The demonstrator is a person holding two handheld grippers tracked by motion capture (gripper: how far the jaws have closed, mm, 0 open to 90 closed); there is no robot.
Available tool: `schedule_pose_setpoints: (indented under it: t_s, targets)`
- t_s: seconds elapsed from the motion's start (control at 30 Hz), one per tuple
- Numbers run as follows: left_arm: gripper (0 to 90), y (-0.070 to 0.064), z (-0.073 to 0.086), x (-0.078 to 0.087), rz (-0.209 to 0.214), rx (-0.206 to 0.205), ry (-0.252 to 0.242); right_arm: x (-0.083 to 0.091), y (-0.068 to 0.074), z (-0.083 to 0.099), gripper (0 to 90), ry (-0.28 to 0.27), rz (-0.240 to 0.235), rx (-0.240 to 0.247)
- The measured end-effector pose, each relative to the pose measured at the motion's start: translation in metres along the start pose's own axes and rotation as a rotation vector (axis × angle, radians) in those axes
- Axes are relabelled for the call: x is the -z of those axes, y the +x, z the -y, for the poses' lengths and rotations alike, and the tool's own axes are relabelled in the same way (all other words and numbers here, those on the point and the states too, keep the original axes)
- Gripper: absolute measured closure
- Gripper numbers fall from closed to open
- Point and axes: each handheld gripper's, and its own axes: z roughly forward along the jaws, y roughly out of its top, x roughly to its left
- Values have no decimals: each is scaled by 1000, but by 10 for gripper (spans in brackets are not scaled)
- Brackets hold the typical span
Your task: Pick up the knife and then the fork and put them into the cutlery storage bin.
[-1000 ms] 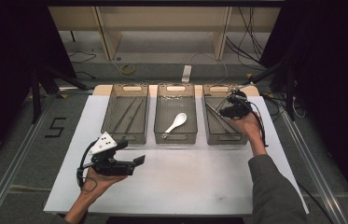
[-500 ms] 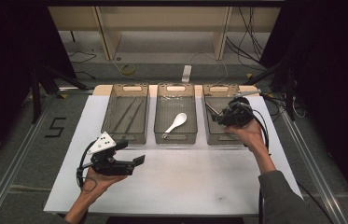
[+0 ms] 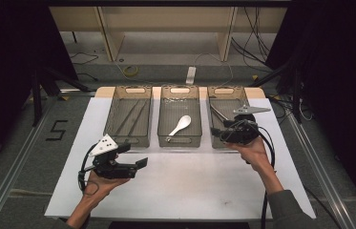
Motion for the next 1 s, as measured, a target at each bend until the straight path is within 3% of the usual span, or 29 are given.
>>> schedule_pose_setpoints:
  t_s: [0.47, 1.0]
  targets:
    - [115, 2, 0, -3, 13, 4, 14, 9, 22, 22, 260, -43, -71, 17]
    - [115, 2, 1, 1, 48, 14, -2, 29, 48, 53, 249, -135, -129, 24]
